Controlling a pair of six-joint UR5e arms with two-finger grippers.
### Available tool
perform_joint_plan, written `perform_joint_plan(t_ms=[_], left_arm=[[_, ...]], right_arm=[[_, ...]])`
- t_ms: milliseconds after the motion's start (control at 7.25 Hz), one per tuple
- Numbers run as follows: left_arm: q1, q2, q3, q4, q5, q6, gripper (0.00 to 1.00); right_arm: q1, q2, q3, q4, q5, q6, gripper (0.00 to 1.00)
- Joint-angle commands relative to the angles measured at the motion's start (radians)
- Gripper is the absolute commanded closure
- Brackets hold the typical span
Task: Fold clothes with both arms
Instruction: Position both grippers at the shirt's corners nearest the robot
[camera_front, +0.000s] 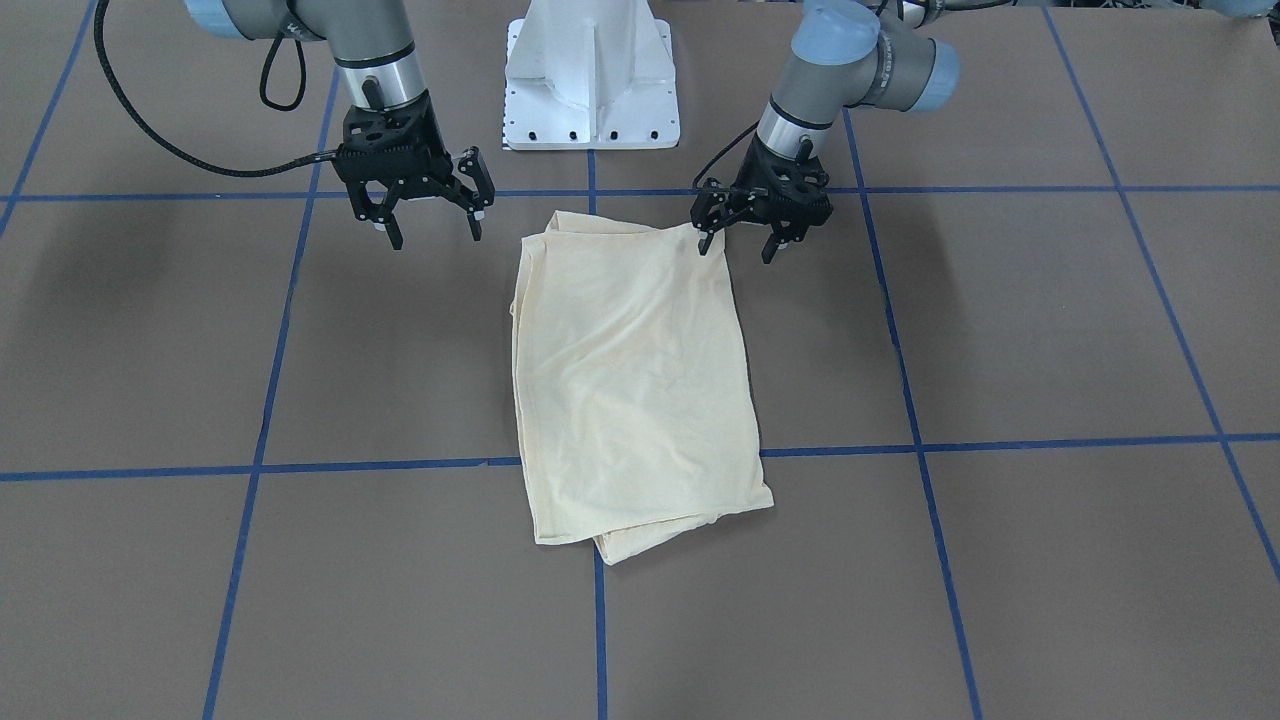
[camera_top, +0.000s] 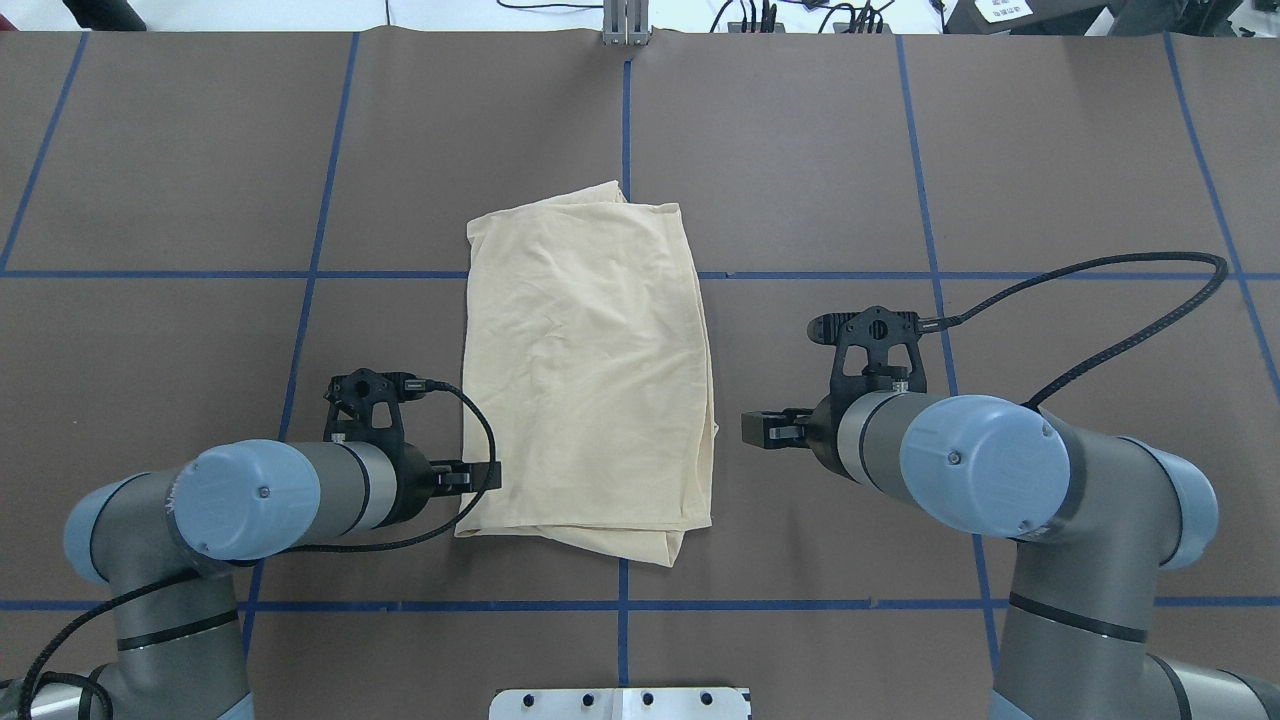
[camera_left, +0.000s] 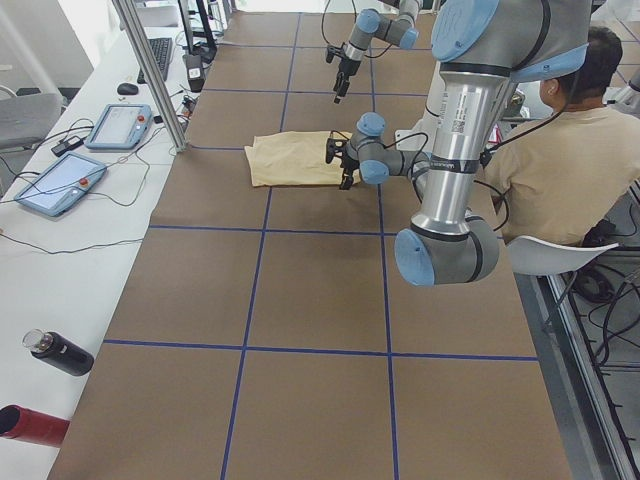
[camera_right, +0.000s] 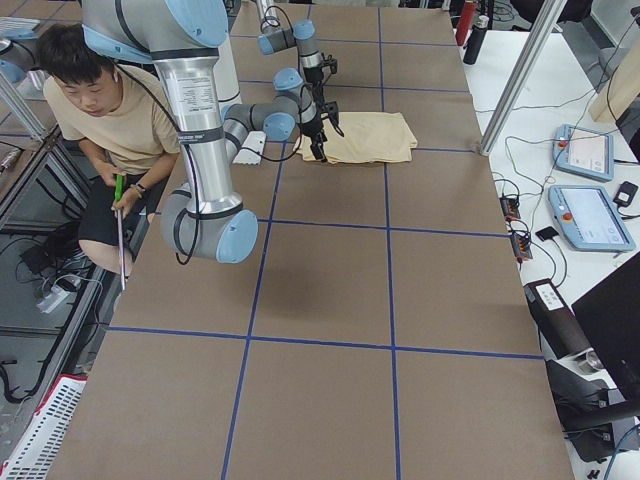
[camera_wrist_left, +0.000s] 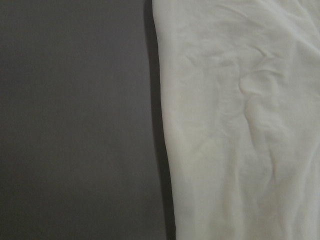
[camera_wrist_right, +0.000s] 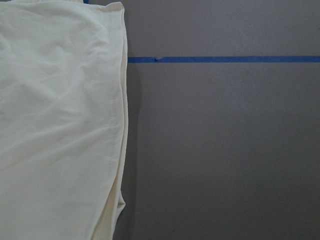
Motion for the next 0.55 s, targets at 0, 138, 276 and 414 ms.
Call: perform_joint_plan(t_ms=[0,138,276,414], left_arm=[[0.046,-0.017,0.001,0.011,0.001,-0.021,0.25],[0.060,-0.017,0.004,0.013,0.001,-0.022,0.32],[0.060,-0.017,0.009,0.011,0.001,-0.033,0.32],[0.066,-0.017,0.012,0.013,0.001,-0.035,0.32]], right_arm=[[0.006,-0.032,-0.003,0.047,0.007,-0.008,0.00],[0.005,-0.031,-0.005,0.047,0.006,-0.008,0.00],[0.005,-0.034,-0.011,0.047,0.001,-0.008,0.00],[0.005,-0.032,-0.014,0.047,-0.003,-0.006,0.00]])
